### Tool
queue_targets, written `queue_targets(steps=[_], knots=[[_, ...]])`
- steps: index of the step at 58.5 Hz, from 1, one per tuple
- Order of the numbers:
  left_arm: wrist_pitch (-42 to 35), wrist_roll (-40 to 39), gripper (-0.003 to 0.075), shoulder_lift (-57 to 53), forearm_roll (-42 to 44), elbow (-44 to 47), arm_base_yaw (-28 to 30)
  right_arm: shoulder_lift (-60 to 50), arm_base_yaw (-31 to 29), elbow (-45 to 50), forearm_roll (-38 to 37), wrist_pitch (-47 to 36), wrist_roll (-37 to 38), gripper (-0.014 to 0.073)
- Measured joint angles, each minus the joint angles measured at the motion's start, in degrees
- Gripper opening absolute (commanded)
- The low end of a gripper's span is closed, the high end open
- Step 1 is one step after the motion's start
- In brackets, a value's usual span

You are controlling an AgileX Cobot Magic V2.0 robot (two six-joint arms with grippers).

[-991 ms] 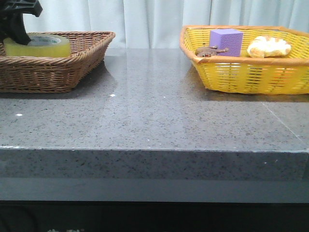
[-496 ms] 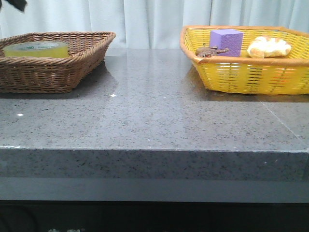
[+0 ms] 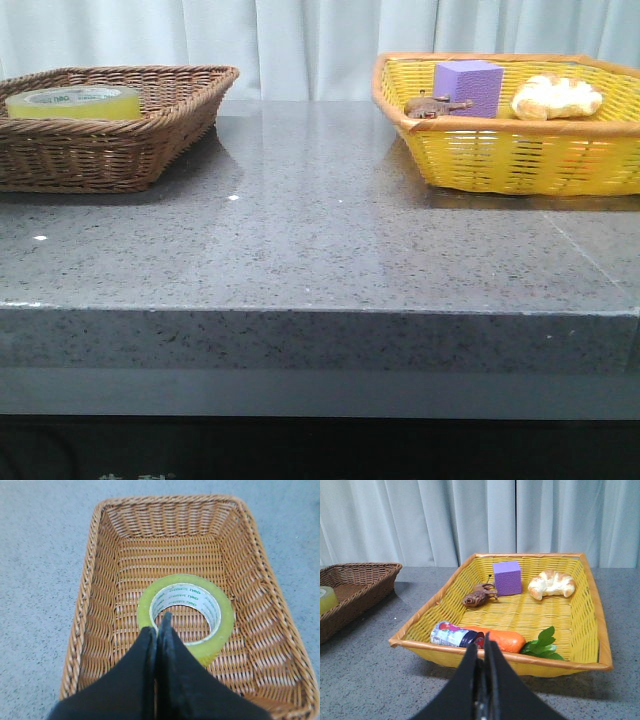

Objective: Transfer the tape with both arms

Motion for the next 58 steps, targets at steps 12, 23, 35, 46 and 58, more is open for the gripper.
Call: queue_targets(steps=[12, 23, 35, 46, 58], knots=[[-4.67, 0.00, -0.0020, -13.17, 0.00, 12.15, 0.00, 0.00, 0.00, 0.00, 0.00, 0.00, 0.00, -0.0078], [-5.23, 0.00, -0.0020, -27.31, 0.00, 21.86, 0.00, 0.00, 0.00, 0.00, 0.00, 0.00, 0.00, -0.0078], [-3.23, 0.00, -0.0020, -41.48, -1.76, 29.98, 0.00, 0.00, 0.00, 0.00, 0.00, 0.00, 0.00, -0.0078], [-1.97, 0.00, -0.0020, -50.58, -2.41, 35.53, 0.00, 0.00, 0.00, 0.00, 0.00, 0.00, 0.00, -0.0078], [-1.97, 0.00, -0.0020, -52.49, -2.55, 36.46, 0.00, 0.00, 0.00, 0.00, 0.00, 0.00, 0.00, -0.0078]])
